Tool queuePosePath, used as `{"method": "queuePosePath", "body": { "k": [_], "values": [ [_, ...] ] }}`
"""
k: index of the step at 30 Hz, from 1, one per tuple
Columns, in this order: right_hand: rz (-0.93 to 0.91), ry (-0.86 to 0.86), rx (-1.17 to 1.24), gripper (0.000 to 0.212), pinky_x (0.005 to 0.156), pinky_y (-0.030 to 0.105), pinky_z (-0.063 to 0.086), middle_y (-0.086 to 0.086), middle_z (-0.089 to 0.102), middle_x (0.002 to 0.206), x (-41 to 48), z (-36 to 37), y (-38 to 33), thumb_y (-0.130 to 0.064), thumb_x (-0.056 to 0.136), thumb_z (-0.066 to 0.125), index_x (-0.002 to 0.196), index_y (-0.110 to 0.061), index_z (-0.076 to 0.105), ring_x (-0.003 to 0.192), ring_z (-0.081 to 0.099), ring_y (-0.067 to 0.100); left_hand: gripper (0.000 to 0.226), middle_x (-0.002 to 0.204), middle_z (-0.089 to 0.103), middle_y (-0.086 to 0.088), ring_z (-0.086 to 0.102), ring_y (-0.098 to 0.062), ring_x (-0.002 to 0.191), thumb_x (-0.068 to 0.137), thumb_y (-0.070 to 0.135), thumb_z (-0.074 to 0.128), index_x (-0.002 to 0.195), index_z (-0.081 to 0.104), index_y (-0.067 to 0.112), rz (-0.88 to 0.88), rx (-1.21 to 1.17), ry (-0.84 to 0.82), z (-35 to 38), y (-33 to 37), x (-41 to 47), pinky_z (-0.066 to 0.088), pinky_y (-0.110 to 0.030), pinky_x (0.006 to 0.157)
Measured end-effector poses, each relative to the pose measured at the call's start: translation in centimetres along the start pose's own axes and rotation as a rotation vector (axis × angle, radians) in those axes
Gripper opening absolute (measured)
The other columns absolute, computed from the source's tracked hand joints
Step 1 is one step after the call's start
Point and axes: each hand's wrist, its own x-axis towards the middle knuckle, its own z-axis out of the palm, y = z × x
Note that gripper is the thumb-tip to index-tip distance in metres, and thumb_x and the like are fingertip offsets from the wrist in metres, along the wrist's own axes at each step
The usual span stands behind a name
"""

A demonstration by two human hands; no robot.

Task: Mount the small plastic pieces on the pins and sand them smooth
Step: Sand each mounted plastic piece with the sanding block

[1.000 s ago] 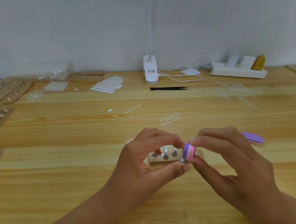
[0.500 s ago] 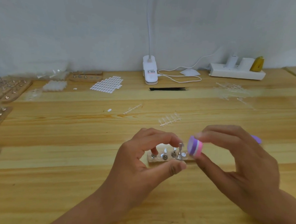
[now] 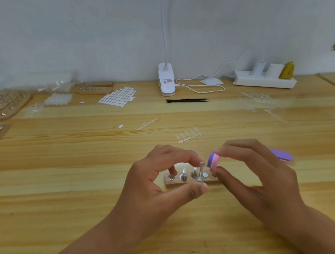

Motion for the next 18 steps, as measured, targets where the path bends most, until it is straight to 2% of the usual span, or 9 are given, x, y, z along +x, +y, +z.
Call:
{"method": "queuePosePath", "body": {
  "k": [2,4,6,8,10,13,15,18],
  "values": [
    [-0.048,0.034,0.001,0.02,0.094,0.008,0.04,-0.007,0.061,0.107,0.01,-0.07,-0.24,-0.019,0.093,0.069,0.112,-0.023,0.064,0.106,0.059,-0.002,0.03,0.099,0.069,0.015,0.059,-0.011,0.092,0.071,0.038,0.079,0.099,0.072,0.032,0.0,0.006,-0.005,0.23,0.03,0.05,0.044,-0.015,0.076],
    [-0.099,0.0,0.019,0.02,0.091,0.015,0.045,-0.002,0.061,0.109,-0.23,0.07,-0.27,-0.018,0.096,0.067,0.116,-0.015,0.063,0.103,0.062,0.008,0.029,0.1,0.069,0.014,0.059,-0.013,0.094,0.071,0.038,0.078,0.099,0.072,0.033,-0.002,0.007,-0.009,0.37,0.06,-0.05,0.044,-0.016,0.076],
    [-0.081,-0.046,0.012,0.02,0.089,0.019,0.048,0.001,0.063,0.106,-0.28,0.17,0.34,-0.015,0.095,0.066,0.115,-0.016,0.065,0.1,0.062,0.011,0.029,0.1,0.069,0.016,0.059,-0.011,0.092,0.071,0.039,0.078,0.099,0.072,0.034,0.008,0.008,0.006,0.17,0.09,-0.1,0.045,-0.016,0.075],
    [-0.021,-0.044,0.001,0.023,0.091,0.013,0.044,-0.004,0.062,0.108,-0.14,0.13,0.65,-0.016,0.093,0.066,0.116,-0.018,0.064,0.106,0.06,0.003,0.027,0.099,0.069,0.018,0.059,-0.008,0.09,0.069,0.039,0.078,0.095,0.072,0.034,0.013,0.021,0.025,0.02,0.18,-0.07,0.044,-0.013,0.074],
    [-0.038,0.003,-0.02,0.028,0.096,0.008,0.039,-0.009,0.059,0.113,-0.1,0.03,0.32,-0.018,0.092,0.067,0.119,-0.016,0.06,0.114,0.055,-0.006,0.027,0.099,0.068,0.019,0.058,-0.005,0.089,0.068,0.04,0.078,0.094,0.072,0.035,0.008,0.045,0.041,0.18,0.36,-0.02,0.043,-0.011,0.074],
    [-0.09,-0.027,-0.009,0.023,0.1,0.016,0.042,-0.001,0.061,0.114,-0.43,0.35,-0.03,-0.017,0.096,0.065,0.118,-0.012,0.062,0.114,0.061,0.01,0.027,0.1,0.068,0.019,0.059,-0.007,0.093,0.068,0.039,0.077,0.095,0.073,0.035,0.014,0.08,0.055,0.42,0.52,-0.17,0.043,-0.012,0.075],
    [-0.043,-0.069,-0.027,0.019,0.101,0.019,0.043,0.002,0.063,0.11,-0.32,0.54,0.49,-0.017,0.095,0.064,0.113,-0.012,0.068,0.111,0.061,0.016,0.027,0.099,0.068,0.02,0.059,-0.006,0.091,0.068,0.038,0.079,0.094,0.072,0.036,0.028,0.087,0.065,0.28,0.63,-0.21,0.043,-0.01,0.075],
    [0.01,-0.017,-0.015,0.025,0.102,0.016,0.04,-0.004,0.062,0.112,0.01,0.23,0.37,-0.019,0.092,0.066,0.116,-0.02,0.063,0.118,0.059,0.01,0.03,0.097,0.067,0.022,0.058,-0.003,0.089,0.065,0.034,0.083,0.093,0.072,0.036,0.023,0.106,0.081,0.23,0.74,-0.1,0.041,-0.007,0.073]
  ]
}}
